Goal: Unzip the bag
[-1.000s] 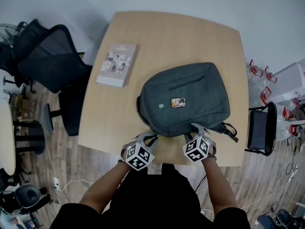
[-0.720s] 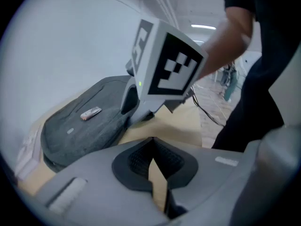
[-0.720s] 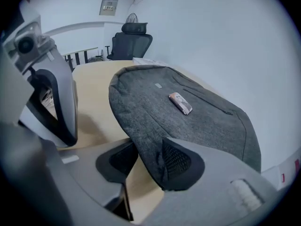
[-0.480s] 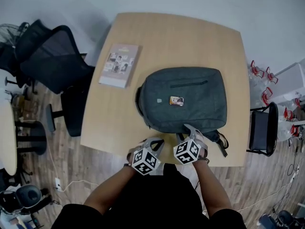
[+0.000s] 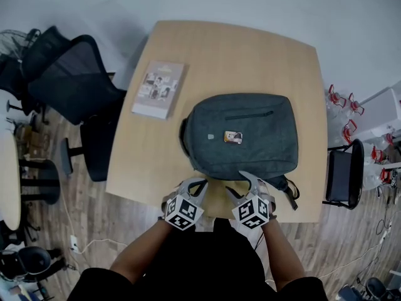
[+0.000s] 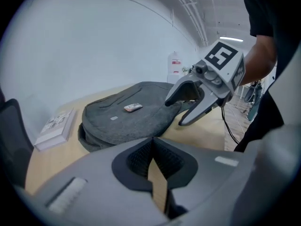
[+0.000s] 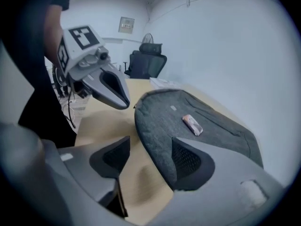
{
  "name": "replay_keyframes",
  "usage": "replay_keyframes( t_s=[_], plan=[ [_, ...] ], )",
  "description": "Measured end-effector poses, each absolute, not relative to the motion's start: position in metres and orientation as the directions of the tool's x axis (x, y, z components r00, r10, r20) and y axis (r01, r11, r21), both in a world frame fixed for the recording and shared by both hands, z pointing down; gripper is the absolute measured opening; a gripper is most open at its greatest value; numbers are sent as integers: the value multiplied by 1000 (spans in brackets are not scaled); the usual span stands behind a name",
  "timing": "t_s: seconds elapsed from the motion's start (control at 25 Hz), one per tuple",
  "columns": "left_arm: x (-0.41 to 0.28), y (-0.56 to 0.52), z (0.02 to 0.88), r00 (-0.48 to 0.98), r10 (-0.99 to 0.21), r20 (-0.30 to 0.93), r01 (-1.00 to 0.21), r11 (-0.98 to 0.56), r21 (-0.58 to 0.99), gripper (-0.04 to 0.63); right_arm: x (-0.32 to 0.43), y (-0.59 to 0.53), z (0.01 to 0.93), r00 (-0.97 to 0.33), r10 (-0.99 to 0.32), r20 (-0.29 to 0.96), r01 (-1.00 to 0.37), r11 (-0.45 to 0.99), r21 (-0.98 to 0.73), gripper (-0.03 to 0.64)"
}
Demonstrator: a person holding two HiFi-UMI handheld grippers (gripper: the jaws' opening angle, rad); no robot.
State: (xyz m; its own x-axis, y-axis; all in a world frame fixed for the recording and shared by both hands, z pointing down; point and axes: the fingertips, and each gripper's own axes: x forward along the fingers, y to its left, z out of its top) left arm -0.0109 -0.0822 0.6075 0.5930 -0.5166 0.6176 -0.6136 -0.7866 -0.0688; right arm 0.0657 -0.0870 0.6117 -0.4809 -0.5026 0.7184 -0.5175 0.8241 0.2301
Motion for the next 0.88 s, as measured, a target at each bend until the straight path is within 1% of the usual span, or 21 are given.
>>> replay_keyframes(
  t_s=[0.04,0.08,0.12,0.2,0.24,0.32,0.36,0.6,0.72,0.88],
  plan=[
    [-13,-85,603,594,-530,605,-624,-778,-70,20,63,-86,599,-511,-523,682,-532,816,227,274],
    [-16,-89,598,593,-543,594,-634,-770,-72,20,62,-88,585,-529,-553,644,-563,796,222,241],
    [-19,-93,593,590,-557,585,-644,-762,-75,20,63,-92,572,-533,-587,609,-601,770,217,207],
    [-24,-103,581,583,-584,565,-661,-745,-89,20,67,-102,551,-509,-658,556,-670,708,224,188],
    [-27,-109,575,581,-599,552,-671,-736,-92,20,69,-107,541,-492,-692,528,-700,675,231,154],
    [-29,-120,562,587,-624,516,-690,-719,-84,20,70,-117,521,-478,-745,466,-752,621,221,45],
    [-29,-125,555,591,-636,497,-699,-711,-79,20,69,-121,513,-481,-760,438,-770,605,205,3],
    [-33,-149,511,595,-701,393,-740,-669,-74,20,73,-136,480,-467,-811,353,-830,540,143,3],
    [-41,-156,504,569,-726,385,-766,-639,-73,20,78,-143,474,-438,-831,342,-853,505,132,2],
    [-47,-159,503,554,-740,382,-784,-618,-60,20,80,-147,470,-433,-840,327,-859,494,132,2]
  ],
)
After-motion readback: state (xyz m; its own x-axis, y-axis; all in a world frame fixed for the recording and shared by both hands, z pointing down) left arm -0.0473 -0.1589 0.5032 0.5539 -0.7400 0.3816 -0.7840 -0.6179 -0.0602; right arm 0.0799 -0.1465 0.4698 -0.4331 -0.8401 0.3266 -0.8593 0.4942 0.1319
